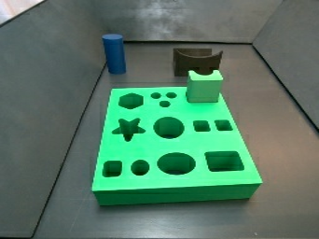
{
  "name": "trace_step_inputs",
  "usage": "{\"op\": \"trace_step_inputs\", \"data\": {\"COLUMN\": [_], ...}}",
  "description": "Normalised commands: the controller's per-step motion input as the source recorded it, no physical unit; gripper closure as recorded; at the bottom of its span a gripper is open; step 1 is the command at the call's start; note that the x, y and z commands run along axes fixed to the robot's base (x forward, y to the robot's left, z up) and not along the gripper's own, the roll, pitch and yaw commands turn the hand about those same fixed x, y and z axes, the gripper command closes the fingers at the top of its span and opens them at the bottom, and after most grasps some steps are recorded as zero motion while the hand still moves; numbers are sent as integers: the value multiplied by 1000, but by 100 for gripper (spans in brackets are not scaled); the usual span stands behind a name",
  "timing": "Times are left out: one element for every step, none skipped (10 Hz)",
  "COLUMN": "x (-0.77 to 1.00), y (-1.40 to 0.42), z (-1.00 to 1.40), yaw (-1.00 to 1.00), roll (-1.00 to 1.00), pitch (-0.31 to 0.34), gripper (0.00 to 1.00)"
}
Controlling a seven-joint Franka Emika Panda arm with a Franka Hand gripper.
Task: Pick up the oval object. Move up. Move to above the board. Insert the oval object.
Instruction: Pick up the oval object.
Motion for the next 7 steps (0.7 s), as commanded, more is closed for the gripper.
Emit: {"op": "trace_step_inputs", "data": {"x": [-680,-660,-800,-886,-789,-783,-817], "y": [-57,-371,-366,-351,-291,-240,-223], "z": [-77,-277,-274,-383,-434,-480,-500], "yaw": [-160,-146,-74,0,0,0,0], "roll": [-50,63,17,14,13,53,97], "pitch": [-411,-241,-213,-219,-237,-251,-256], "gripper": [0,0,0,0,0,0,0]}}
